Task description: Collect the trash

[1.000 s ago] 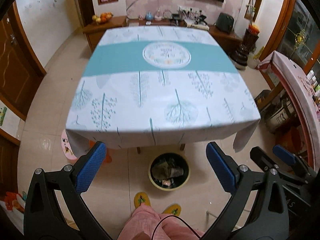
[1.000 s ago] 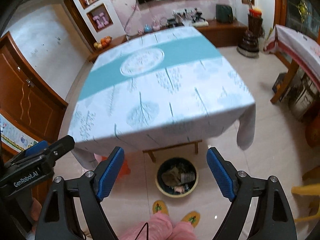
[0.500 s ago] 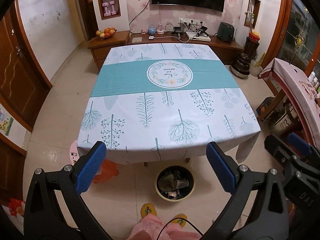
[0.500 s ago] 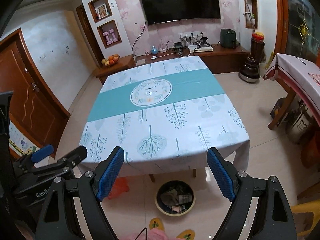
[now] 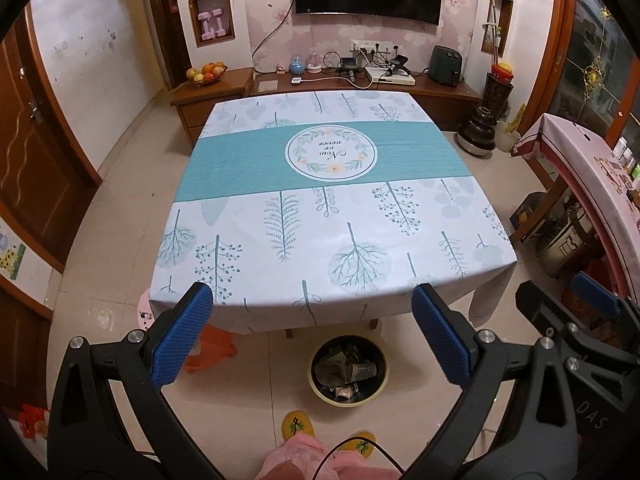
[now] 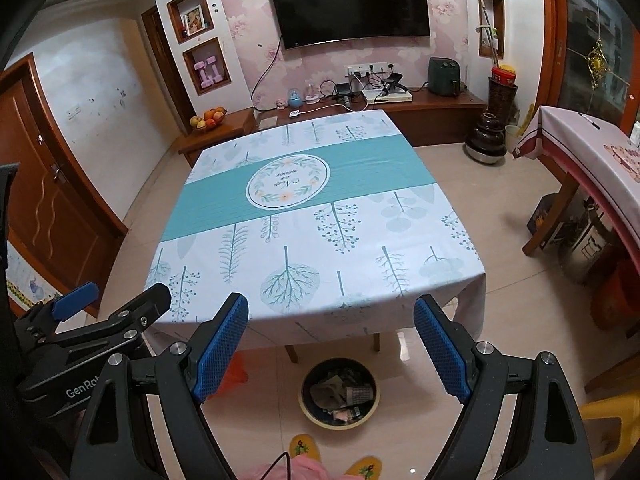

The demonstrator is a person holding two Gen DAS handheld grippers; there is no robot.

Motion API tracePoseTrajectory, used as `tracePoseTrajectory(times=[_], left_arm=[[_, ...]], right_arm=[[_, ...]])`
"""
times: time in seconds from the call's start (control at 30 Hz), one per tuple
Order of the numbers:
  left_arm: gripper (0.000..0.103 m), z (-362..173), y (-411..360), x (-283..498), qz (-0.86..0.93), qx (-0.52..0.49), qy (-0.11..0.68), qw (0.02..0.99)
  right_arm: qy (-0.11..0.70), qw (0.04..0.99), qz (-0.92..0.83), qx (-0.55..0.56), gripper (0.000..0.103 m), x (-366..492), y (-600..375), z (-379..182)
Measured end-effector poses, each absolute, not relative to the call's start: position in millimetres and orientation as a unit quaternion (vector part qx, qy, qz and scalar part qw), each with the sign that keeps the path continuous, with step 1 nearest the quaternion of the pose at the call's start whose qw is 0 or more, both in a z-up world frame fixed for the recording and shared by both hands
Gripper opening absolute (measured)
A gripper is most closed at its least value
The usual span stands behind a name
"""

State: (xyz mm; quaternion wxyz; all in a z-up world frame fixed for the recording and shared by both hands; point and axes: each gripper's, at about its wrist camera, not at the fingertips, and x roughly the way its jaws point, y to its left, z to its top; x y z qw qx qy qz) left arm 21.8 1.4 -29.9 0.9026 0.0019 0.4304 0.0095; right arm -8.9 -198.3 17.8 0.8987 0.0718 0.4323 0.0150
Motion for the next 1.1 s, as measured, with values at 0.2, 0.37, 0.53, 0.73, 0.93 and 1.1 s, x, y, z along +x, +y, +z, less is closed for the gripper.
tracePoseTrajectory(times=[0.2, 0.37, 0.53, 0.73, 0.93, 1.1], left_arm=[[0.098, -33, 1, 25, 0.004, -0.002, 0.437, 0.9], [0.098, -34, 2, 27, 0.006, -0.002, 0.434, 0.901], [0.098, -35, 4, 28, 0.007, -0.002, 0.434, 0.901], [0.098, -36, 4, 28, 0.008, -0.003, 0.435, 0.9], [0.098, -38, 5, 27, 0.009, -0.004, 0.436, 0.9], [0.098, -41, 6, 22, 0.011, -0.007, 0.439, 0.898]], right_arm=[[0.43, 0.9, 0.012, 0.072, 0.086, -7, -199, 17], [0.43, 0.9, 0.013, 0.072, 0.086, -7, -199, 17], [0.43, 0.9, 0.014, 0.071, 0.086, -5, -197, 16], [0.43, 0.9, 0.013, 0.07, 0.086, -5, -197, 17], [0.43, 0.9, 0.013, 0.072, 0.086, -5, -196, 17], [0.43, 0.9, 0.013, 0.071, 0.086, -5, -195, 17]])
